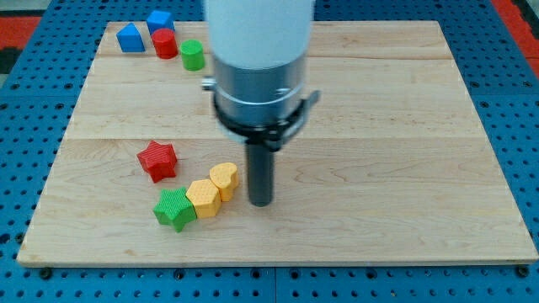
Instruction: Move the yellow heart near to the green circle
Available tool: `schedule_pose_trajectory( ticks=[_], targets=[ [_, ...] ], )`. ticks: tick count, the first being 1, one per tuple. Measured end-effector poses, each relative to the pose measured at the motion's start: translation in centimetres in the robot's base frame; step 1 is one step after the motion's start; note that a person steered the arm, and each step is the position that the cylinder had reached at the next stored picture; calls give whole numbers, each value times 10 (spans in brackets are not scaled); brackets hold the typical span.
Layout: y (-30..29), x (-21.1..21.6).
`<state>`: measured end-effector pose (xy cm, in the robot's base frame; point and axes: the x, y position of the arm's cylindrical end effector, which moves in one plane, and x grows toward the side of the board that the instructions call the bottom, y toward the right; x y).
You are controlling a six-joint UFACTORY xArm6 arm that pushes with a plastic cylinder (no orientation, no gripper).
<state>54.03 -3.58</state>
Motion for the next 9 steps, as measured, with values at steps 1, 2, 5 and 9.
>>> schedule_pose_trajectory(
  ticks=[1, 2, 5, 9],
  targets=[
    [-27, -37],
    [-73, -47],
    [-135, -163],
    [-87, -216]
  ],
)
